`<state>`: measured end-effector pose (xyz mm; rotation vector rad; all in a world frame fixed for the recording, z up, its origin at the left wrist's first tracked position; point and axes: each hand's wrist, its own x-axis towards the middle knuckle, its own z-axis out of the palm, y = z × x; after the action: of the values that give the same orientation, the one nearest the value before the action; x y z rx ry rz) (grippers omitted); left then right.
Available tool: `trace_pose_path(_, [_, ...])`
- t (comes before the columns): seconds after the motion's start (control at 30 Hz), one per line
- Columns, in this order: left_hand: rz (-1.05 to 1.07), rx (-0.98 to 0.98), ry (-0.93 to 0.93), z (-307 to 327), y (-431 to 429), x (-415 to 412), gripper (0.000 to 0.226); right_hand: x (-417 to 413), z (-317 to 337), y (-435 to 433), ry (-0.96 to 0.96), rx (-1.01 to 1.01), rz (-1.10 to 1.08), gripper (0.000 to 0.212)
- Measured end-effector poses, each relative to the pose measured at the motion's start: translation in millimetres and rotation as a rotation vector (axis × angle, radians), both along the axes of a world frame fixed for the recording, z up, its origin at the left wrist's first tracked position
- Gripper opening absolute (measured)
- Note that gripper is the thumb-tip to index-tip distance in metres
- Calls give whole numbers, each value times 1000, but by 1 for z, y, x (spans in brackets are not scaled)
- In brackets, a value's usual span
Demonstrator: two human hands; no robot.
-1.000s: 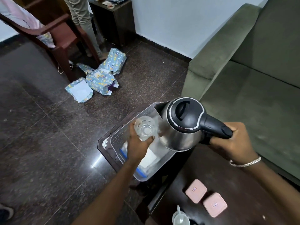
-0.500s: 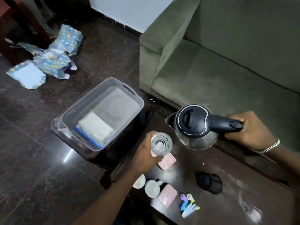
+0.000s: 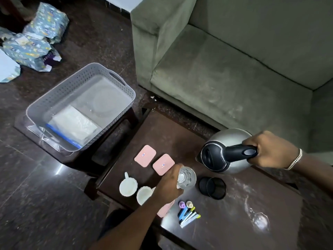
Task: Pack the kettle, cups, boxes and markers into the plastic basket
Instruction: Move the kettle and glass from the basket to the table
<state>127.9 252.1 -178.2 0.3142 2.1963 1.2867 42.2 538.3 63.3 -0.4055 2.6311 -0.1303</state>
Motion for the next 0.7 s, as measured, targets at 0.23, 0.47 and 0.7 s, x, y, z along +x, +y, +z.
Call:
trace_pose_path(0.23, [-22, -64, 11, -26, 10, 6, 81, 10, -30, -2, 33, 236, 242, 18])
trace_pose_path(0.47, [14, -32, -16, -30, 17, 9, 78, 23, -45, -15, 20, 325, 366, 26])
trace_pose_path(0.7, [50, -8, -42, -28, 15, 10, 76, 33, -47, -26, 51, 400, 416, 24])
